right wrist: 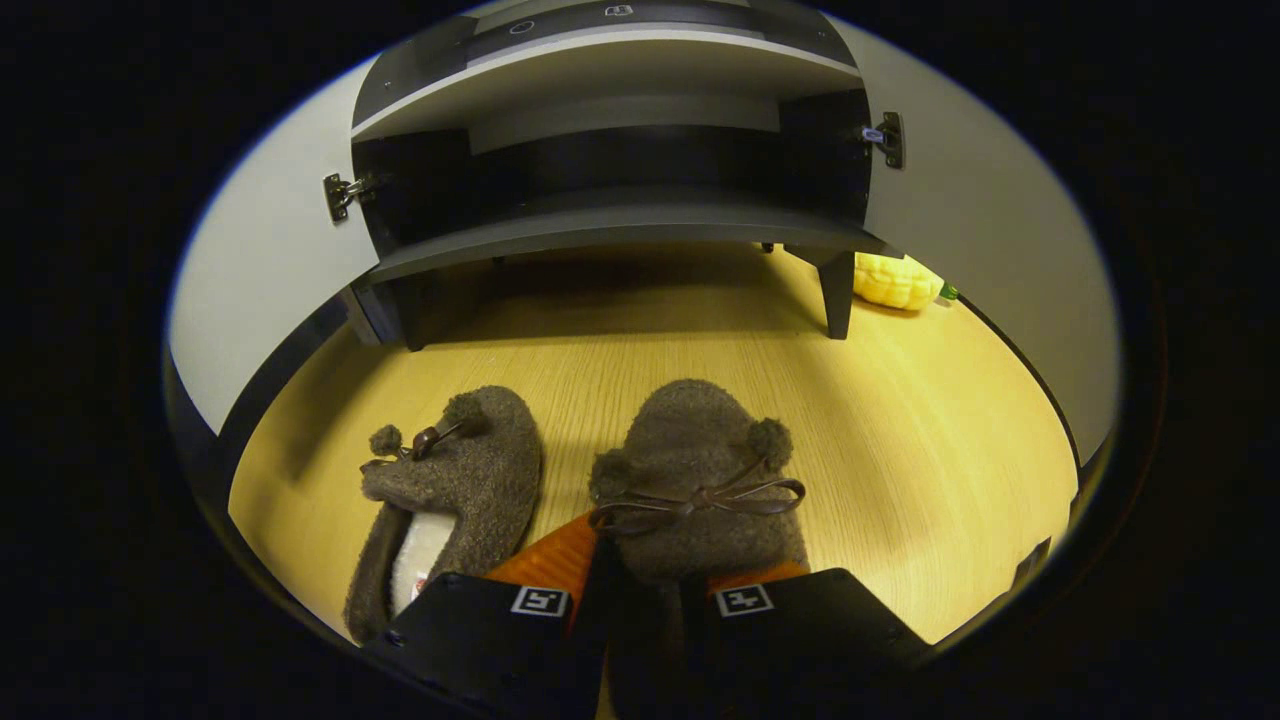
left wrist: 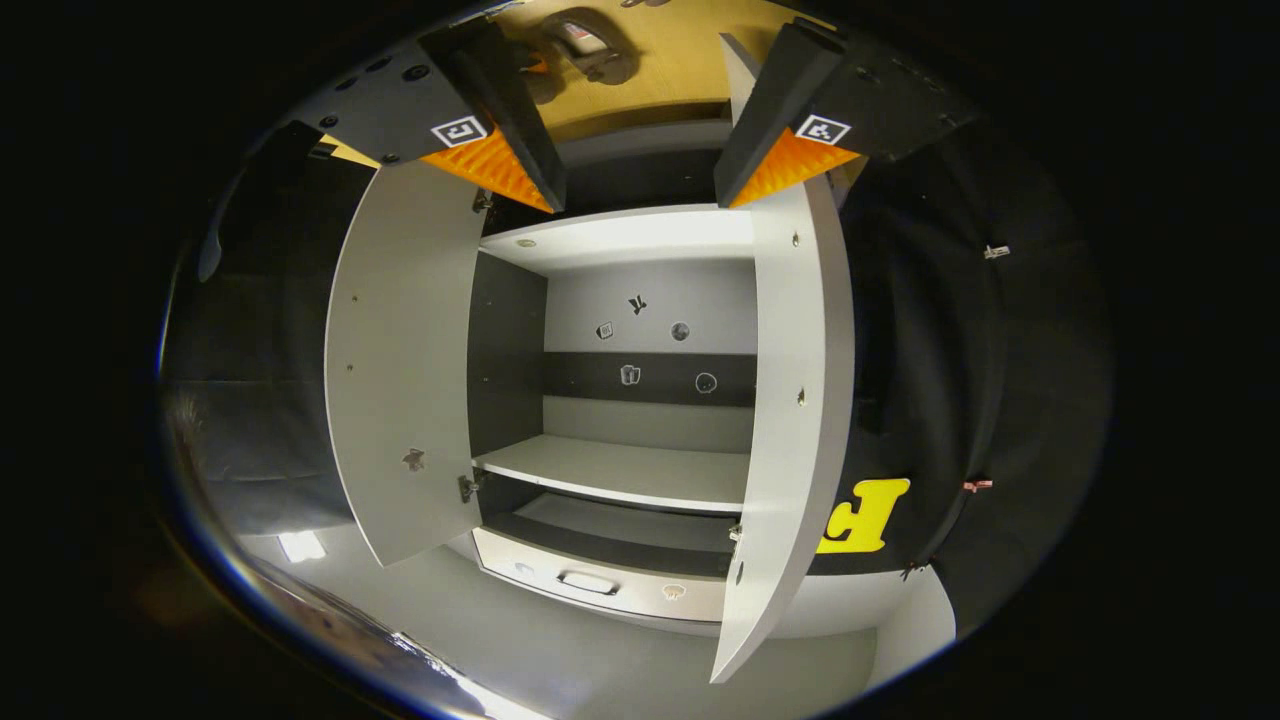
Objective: Grab one shoe with the right hand and put it into the shoe cabinet, grab the other shoe with the left hand and put it into the shoe cabinet; then close the right door with the right hand and the left door with the left hand.
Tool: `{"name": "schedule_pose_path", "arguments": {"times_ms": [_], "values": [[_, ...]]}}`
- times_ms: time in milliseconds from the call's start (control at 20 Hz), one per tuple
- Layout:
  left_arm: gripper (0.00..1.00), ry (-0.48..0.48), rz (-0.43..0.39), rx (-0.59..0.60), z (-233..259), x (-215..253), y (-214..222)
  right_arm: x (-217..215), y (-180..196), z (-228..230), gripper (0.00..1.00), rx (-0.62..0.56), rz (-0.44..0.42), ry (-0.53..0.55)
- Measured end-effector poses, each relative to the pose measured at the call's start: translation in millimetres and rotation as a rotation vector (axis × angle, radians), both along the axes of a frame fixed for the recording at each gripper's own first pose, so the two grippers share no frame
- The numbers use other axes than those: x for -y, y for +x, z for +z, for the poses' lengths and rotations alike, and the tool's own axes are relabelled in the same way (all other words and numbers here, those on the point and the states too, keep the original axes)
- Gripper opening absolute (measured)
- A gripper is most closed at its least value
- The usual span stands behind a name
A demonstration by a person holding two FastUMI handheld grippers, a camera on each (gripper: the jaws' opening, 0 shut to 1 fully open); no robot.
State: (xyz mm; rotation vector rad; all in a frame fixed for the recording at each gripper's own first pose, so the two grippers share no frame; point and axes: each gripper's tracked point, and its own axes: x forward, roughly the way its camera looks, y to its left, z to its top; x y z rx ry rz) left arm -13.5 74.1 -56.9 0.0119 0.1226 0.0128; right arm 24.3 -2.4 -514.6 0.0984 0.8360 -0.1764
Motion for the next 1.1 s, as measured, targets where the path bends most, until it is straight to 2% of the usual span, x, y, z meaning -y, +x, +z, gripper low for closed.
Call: {"name": "schedule_pose_path", "arguments": {"times_ms": [150,200,300,450,600,850,1100], "values": [[0.95,-0.004,0.001,-0.012,-3,1,-1,0,5,2,0.39,0.021,0.019,-0.022],[0.95,-0.006,0.001,-0.017,-4,2,-3,0,7,-1,0.06,0.005,0.024,-0.049],[0.95,-0.005,0.004,-0.026,-6,3,-5,-5,4,0,0.06,-0.005,0.055,-0.070],[0.95,0.005,0.014,-0.022,-3,2,-9,-5,1,2,0.06,-0.022,0.071,-0.032],[0.95,-0.005,0.012,-0.011,1,7,-10,3,-3,30,0.06,0.001,0.062,-0.007],[0.95,-0.053,-0.030,0.021,10,24,-9,21,-2,137,0.06,0.121,0.053,-0.008],[0.95,-0.110,-0.083,0.034,8,33,-18,35,36,265,0.06,0.302,0.076,-0.101]]}}
